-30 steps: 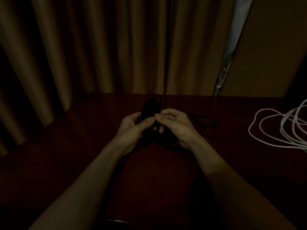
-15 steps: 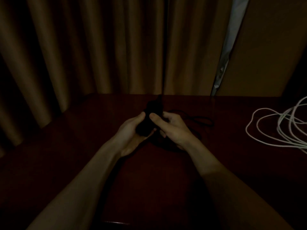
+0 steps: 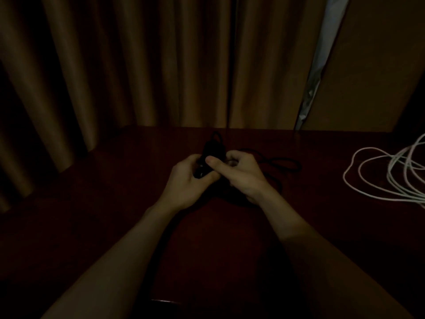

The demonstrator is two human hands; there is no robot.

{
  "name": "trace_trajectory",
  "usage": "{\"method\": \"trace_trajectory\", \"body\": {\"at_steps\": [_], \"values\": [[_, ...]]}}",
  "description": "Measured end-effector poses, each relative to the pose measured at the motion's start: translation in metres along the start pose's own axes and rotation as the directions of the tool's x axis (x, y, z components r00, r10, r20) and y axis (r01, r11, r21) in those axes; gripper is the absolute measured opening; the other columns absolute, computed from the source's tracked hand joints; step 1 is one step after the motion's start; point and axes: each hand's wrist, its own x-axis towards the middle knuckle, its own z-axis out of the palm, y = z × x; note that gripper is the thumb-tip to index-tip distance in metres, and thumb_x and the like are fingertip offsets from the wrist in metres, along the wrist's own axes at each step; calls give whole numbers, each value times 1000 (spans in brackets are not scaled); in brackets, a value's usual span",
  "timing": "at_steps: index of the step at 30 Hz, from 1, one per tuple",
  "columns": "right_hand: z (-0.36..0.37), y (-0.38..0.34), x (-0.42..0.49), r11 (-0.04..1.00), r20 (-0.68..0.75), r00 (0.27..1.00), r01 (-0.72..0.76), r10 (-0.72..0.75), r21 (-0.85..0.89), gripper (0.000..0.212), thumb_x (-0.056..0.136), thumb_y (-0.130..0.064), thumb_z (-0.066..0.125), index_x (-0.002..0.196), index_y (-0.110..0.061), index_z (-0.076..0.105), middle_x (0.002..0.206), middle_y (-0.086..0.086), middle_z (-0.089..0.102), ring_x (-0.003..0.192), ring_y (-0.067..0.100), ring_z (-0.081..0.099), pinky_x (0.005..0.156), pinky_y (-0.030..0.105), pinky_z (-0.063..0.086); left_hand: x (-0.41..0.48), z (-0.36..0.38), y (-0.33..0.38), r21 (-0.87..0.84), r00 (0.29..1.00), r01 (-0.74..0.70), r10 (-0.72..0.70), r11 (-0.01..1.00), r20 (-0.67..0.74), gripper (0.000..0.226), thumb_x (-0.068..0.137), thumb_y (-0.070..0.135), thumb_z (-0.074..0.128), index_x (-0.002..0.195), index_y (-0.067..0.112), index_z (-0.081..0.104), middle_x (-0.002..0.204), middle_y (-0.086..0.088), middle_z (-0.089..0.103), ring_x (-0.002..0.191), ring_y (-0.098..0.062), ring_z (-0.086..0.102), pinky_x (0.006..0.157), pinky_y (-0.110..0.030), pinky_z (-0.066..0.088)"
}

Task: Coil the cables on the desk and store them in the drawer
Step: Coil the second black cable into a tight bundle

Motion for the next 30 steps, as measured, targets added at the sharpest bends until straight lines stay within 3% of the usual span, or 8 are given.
{"method": "trace_trajectory", "body": {"at_steps": [5, 9, 14, 17, 22, 25, 28, 30], "values": [[-5, 1, 1, 994, 71, 996, 52, -59, 95, 35, 95, -34, 73, 106, -2, 72, 70, 0, 65, 64, 16, 60, 69, 28, 54, 3, -7, 4, -317, 989, 149, -135, 937, 65, 36, 89, 32, 77, 120, 16, 71, 109, 2, 78, 101, -12, 75, 82, -26, 60], [-11, 2, 3, 978, 149, 988, 12, -44, 207, 32, 94, -24, 74, 113, 2, 69, 74, 6, 67, 76, 21, 65, 82, 35, 57, 4, -10, 8, -587, 956, 294, -228, 754, 185, 37, 88, 32, 70, 114, 6, 72, 94, -3, 74, 85, -15, 69, 75, -25, 57], [-11, 0, 3, 968, 165, 986, -34, -8, 247, 41, 81, -34, 82, 108, -7, 68, 87, 7, 73, 76, 18, 65, 74, 29, 55, 2, -8, 21, -722, 908, 417, -222, 552, 355, 38, 94, 34, 54, 116, 6, 67, 87, -7, 66, 69, -13, 62, 66, -21, 51], [-13, -4, 1, 956, 260, 965, -109, 35, 274, 56, 80, -43, 77, 123, -8, 69, 82, 2, 72, 78, 16, 67, 75, 28, 55, -2, -7, 26, -741, 884, 463, -195, 486, 424, 44, 100, 37, 45, 124, 5, 64, 88, -16, 65, 62, -19, 59, 56, -22, 51], [-9, -3, -3, 900, 363, 931, -171, 15, 401, 50, 92, -30, 74, 126, 4, 62, 60, 13, 52, 51, 28, 58, 65, 44, 58, 0, 3, 24, -517, 895, 429, -274, 741, 351, 62, 108, 41, 18, 119, 5, 67, 79, -17, 69, 59, -27, 60, 58, -32, 45], [-5, -5, -3, 954, 252, 968, -76, 1, 289, 41, 94, -29, 75, 120, 1, 67, 72, 13, 66, 56, 23, 60, 61, 38, 55, -1, 3, 15, -170, 965, 226, -197, 959, 175, 68, 110, 42, 10, 110, 6, 68, 85, -12, 74, 66, -29, 67, 59, -37, 52], [-6, -7, -2, 981, 188, 982, -35, -1, 189, 31, 91, -30, 78, 115, -12, 73, 92, 2, 77, 68, 10, 67, 55, 24, 49, -1, 4, 4, 84, 991, 133, -135, 988, 9, 55, 109, 43, 18, 111, 11, 63, 99, -8, 72, 88, -30, 70, 73, -43, 57], [-6, -6, 0, 985, 134, 991, -48, 26, 167, 30, 90, -31, 80, 112, -12, 73, 97, 4, 77, 70, 9, 68, 53, 22, 49, 0, 4, 2, 158, 991, 81, -63, 984, -116, 35, 111, 33, 34, 132, 15, 56, 112, 1, 66, 99, -19, 67, 83, -35, 55]]}}
